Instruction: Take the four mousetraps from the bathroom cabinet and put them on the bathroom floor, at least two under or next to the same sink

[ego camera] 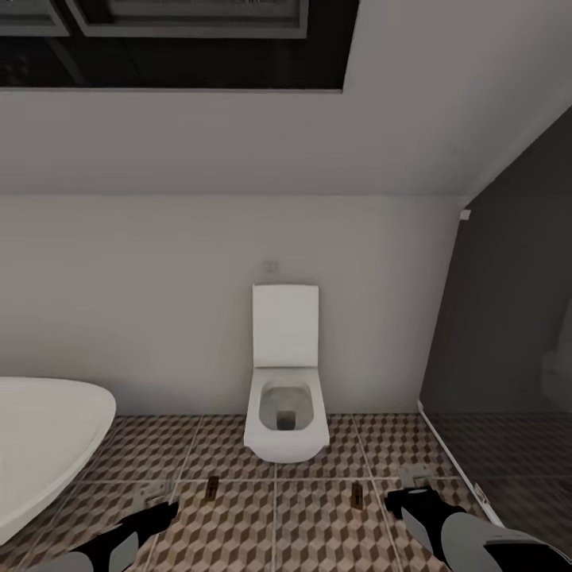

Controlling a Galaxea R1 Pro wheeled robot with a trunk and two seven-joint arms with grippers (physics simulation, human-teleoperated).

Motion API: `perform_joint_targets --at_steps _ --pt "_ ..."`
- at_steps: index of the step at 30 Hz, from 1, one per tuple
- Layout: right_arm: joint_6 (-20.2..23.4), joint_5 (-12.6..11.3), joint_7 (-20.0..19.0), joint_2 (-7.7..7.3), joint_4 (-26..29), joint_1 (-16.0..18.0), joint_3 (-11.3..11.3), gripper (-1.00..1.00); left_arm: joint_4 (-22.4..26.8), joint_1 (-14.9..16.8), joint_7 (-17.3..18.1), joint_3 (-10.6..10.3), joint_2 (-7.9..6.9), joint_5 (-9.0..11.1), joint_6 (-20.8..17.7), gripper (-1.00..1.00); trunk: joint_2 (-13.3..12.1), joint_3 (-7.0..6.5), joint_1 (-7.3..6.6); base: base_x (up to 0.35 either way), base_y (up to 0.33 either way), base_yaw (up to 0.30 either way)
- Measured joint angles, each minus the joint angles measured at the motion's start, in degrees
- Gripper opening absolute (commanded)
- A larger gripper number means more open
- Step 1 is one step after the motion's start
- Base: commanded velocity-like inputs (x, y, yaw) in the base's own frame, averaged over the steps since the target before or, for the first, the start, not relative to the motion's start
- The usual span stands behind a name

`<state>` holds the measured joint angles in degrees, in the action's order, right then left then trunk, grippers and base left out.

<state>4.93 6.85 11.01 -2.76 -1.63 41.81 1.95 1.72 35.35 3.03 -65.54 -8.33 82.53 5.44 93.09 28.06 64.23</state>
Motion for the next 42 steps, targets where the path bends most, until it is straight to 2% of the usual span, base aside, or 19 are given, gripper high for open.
perform_joint_targets --at_steps 8,20,25,33,42 --pt "-1.45 -0.04 -0.09 -0.04 -0.11 -0.49 0.05 1.0 0.02 -2.31 0.02 -0.01 0.0 0.01 -0.06 1.0 -3.21 -1.43 -1.76 0.0 0.0 0.0" --pt "-2.67 0.01 -0.28 0.02 -0.13 -11.39 0.0 1.0 0.22 -8.79 0.06 -0.12 0.13 -0.06 0.1 1.0 -8.02 -3.58 -4.39 0.0 0.0 0.0" --pt "-3.5 0.05 -0.52 0.06 -0.1 -13.95 0.06 1.0 0.31 -10.42 0.06 -0.15 0.45 -0.08 0.03 1.0 -10.03 -4.49 -5.49 0.0 0.0 0.0" --pt "-5.84 0.1 -0.67 0.05 -0.04 -19.2 0.06 1.0 0.09 -12.56 -0.01 -0.11 1.95 -0.14 -0.13 1.0 -13.24 -5.92 -7.25 0.0 0.0 0.0" --pt "-8.24 0.09 -0.76 0.08 -0.04 -24.76 0.07 1.0 0.01 -15.63 0.03 -0.19 2.44 -0.42 -0.22 1.0 -16.85 -7.54 -9.23 0.0 0.0 0.0"
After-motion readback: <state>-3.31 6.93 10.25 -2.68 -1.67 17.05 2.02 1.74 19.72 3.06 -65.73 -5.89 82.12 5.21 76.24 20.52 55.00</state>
